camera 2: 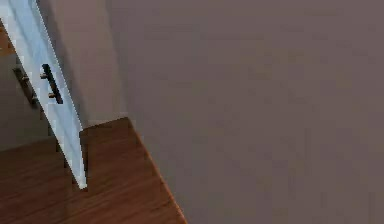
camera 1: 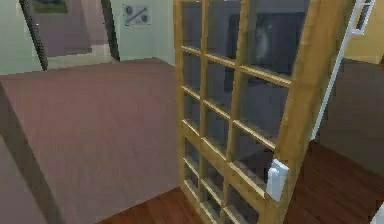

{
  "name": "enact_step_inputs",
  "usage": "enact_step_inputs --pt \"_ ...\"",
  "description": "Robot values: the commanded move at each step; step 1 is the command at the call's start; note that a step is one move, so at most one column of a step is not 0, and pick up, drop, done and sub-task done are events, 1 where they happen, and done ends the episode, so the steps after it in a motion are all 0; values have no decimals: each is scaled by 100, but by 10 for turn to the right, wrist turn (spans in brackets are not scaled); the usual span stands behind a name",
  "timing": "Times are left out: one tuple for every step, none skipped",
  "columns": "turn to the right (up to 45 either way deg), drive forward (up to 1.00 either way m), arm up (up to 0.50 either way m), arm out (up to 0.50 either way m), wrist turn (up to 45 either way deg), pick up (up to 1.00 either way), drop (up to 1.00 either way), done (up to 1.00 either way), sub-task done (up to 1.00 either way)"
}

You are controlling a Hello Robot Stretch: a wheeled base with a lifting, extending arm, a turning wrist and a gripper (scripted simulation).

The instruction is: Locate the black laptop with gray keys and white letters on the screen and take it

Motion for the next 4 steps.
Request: enact_step_inputs --pt "-240 0 0 0 0 0 0 0 0" --pt "0 100 0 0 0 0 0 0 0" --pt "0 100 0 0 0 0 0 0 0" --pt "-30 0 0 0 0 0 0 0 0"
